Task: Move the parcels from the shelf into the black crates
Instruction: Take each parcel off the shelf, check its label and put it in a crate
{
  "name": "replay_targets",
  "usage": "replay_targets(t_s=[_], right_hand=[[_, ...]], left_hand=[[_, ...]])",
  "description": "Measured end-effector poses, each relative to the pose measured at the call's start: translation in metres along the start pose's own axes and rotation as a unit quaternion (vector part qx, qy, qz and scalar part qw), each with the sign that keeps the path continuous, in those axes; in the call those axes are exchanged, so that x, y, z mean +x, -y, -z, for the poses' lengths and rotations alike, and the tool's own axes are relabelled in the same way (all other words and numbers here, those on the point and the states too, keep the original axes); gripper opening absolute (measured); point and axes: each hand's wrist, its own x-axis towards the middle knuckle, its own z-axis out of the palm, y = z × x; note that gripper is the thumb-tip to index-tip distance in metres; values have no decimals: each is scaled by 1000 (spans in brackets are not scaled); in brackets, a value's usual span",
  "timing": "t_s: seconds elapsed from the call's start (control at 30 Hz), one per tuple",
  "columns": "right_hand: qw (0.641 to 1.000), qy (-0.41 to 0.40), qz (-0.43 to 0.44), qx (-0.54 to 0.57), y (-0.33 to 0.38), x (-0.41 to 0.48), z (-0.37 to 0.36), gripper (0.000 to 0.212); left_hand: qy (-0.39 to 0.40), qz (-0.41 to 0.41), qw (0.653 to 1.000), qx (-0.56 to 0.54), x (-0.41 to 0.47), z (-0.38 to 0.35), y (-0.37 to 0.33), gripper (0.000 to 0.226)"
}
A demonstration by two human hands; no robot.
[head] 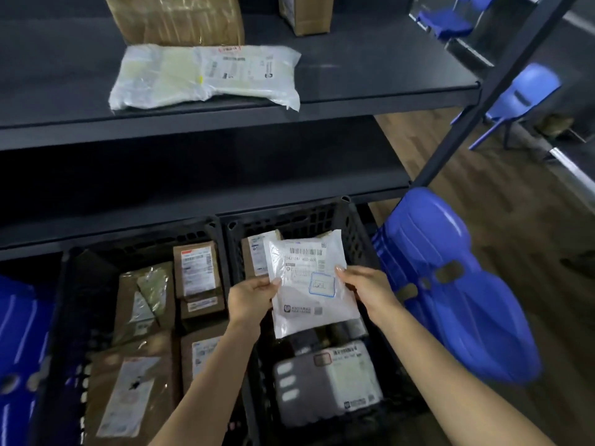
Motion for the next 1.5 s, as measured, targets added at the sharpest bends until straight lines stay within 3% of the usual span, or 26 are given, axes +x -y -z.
replay_targets(t_s=[0.1, 0.2, 0.37, 0.43, 0.53, 0.77, 0.83, 1.03, 1.1, 1.17, 1.27, 1.33, 1.5], right_hand=[[998, -42, -25, -35, -23, 14, 0, 6], [994, -59, -48, -75, -48, 29, 3, 17], [991, -70, -81, -77, -69, 48, 8, 14], [992, -76, -59, -79, -68, 58, 8, 11], [984, -98, 21, -150, -57, 74, 9, 23], [912, -123, 205, -335, -45, 95, 4, 49], [875, -122, 246, -398, -54, 101, 1, 54], [813, -167, 279, -483, -75, 132, -11, 52], [827, -180, 252, -470, -76, 141, -18, 49], [820, -187, 236, -487, -83, 153, -22, 63], [825, -180, 224, -486, -93, 173, -23, 47], [841, -164, 220, -467, -95, 180, -24, 53], [836, -160, 222, -476, -92, 191, -31, 53]], left_hand=[[-36, 45, 998, 37, 9, -12, 28, 10], [-59, 98, 993, 42, 15, -23, 54, 16], [-68, 144, 987, 22, 27, -40, 75, 11], [-69, 139, 988, 14, 36, -51, 74, 14], [-69, 129, 989, 4, 52, -70, 66, 12], [-73, 122, 990, 4, 96, -113, 57, 28], [-96, 128, 987, -1, 105, -125, 59, 30], [-125, 135, 983, -4, 131, -151, 80, 28], [-126, 126, 984, 4, 139, -157, 85, 28], [-123, 105, 987, 15, 146, -164, 89, 28], [-111, 59, 991, 48, 147, -173, 92, 35], [-110, 25, 990, 88, 148, -177, 95, 36], [-97, -109, 967, 209, 156, -183, 105, 31]])
